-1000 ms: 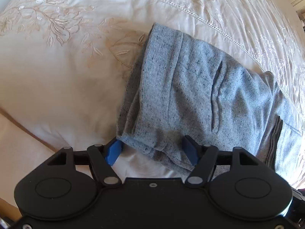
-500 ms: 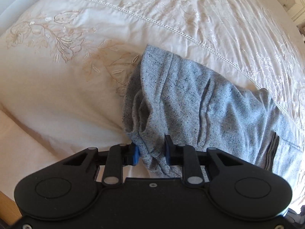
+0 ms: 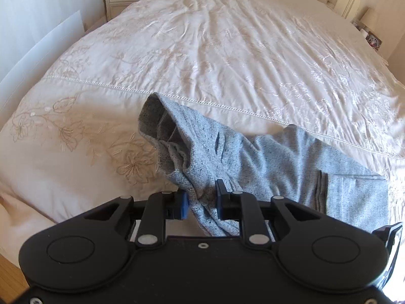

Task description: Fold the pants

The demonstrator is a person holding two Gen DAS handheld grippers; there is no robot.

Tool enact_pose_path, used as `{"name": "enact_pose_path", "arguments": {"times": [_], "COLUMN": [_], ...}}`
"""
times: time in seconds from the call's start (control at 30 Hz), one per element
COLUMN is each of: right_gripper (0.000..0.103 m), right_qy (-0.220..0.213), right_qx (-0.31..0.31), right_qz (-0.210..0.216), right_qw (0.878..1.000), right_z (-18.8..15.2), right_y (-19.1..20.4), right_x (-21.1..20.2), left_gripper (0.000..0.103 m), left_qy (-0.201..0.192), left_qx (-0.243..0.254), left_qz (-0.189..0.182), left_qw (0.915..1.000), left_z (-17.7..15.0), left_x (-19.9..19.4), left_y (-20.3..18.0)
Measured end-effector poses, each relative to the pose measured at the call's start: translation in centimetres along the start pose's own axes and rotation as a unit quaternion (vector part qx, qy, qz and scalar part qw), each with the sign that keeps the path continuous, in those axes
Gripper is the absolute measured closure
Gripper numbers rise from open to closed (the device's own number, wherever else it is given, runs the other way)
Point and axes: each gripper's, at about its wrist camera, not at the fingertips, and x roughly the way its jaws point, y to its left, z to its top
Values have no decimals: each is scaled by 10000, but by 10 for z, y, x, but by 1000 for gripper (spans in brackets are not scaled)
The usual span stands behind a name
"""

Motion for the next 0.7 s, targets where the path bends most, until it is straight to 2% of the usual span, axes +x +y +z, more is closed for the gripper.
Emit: {"name": "enact_pose_path", "arguments": {"times": [0.13,0.23,0.33,0.43,0.5,0.57,0.7], "right_gripper": [98,97,96,95,94,94,94], "right_qy": [14,-202,-457,-626,-725,-796,-715], "right_qx": [32,136,286,422,589,716,1059], "right_qz": [349,637,870,840,738,533,25], "right_qw": [9994,9977,9947,9936,9929,9928,9918], "right_z": [3,10,18,23,26,25,12], "right_y": [-13,-35,-72,-113,-149,-184,-253], "right_x": [-14,-44,-77,-104,-121,-133,-147], "left_gripper": [77,77,77,77,78,78,77], "left_qy": [-336,-552,-777,-822,-751,-520,430], "left_qx": [452,754,1190,1617,1760,1946,2126], "left_qz": [-21,-118,-306,-621,-1001,-1297,-1605], "left_qw": [9984,9956,9894,9814,9764,9709,9629], "left_z": [5,10,10,5,-3,-15,-46], "left_x": [-27,-50,-70,-75,-67,-47,23], "left_y": [-37,-73,-121,-175,-217,-260,-336]}}
